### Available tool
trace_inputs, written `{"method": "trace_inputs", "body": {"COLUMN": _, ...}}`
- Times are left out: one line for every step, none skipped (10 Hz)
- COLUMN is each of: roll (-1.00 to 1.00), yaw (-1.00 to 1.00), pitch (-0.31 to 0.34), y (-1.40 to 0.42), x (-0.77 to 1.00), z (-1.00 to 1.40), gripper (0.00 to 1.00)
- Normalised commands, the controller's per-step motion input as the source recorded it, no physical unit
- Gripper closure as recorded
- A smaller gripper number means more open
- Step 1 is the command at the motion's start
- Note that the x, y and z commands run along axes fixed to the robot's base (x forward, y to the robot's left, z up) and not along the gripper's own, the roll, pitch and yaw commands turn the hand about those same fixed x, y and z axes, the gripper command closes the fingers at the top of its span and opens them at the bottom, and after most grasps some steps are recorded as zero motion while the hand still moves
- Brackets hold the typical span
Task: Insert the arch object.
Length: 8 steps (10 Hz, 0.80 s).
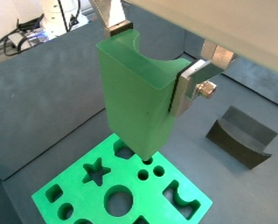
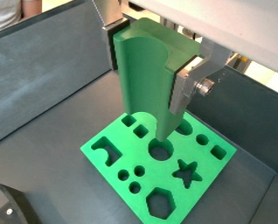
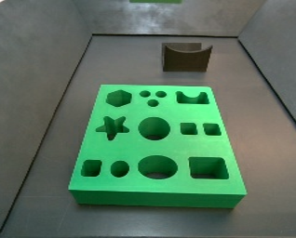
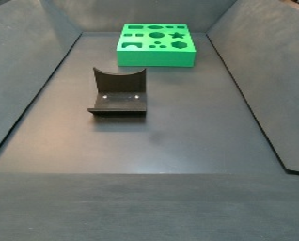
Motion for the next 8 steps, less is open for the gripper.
{"method": "trace_inputs", "body": {"roll": 0.04, "yaw": -0.17, "pitch": 0.000, "y": -0.01, "x": 0.64, "z": -1.00, "gripper": 1.00}}
{"method": "trace_inputs", "body": {"roll": 0.13, "yaw": -0.17, "pitch": 0.000, "y": 0.02, "x": 0.73, "z": -1.00, "gripper": 1.00}}
{"method": "trace_inputs", "body": {"roll": 0.26, "yaw": -0.13, "pitch": 0.000, "y": 0.17, "x": 0.74, "z": -0.75, "gripper": 1.00}}
{"method": "trace_inputs", "body": {"roll": 0.31, "yaw": -0.06, "pitch": 0.000, "y": 0.22, "x": 0.67, "z": -0.64, "gripper": 1.00}}
{"method": "trace_inputs", "body": {"roll": 0.32, "yaw": 0.00, "pitch": 0.000, "y": 0.21, "x": 0.57, "z": -0.63, "gripper": 1.00}}
{"method": "trace_inputs", "body": {"roll": 0.31, "yaw": 0.00, "pitch": 0.000, "y": 0.19, "x": 0.53, "z": -0.64, "gripper": 1.00}}
{"method": "trace_inputs", "body": {"roll": 0.20, "yaw": 0.00, "pitch": 0.000, "y": 0.01, "x": 0.59, "z": -0.83, "gripper": 1.00}}
{"method": "trace_inputs", "body": {"roll": 0.12, "yaw": -0.11, "pitch": -0.006, "y": -0.03, "x": 0.58, "z": -1.00, "gripper": 1.00}}
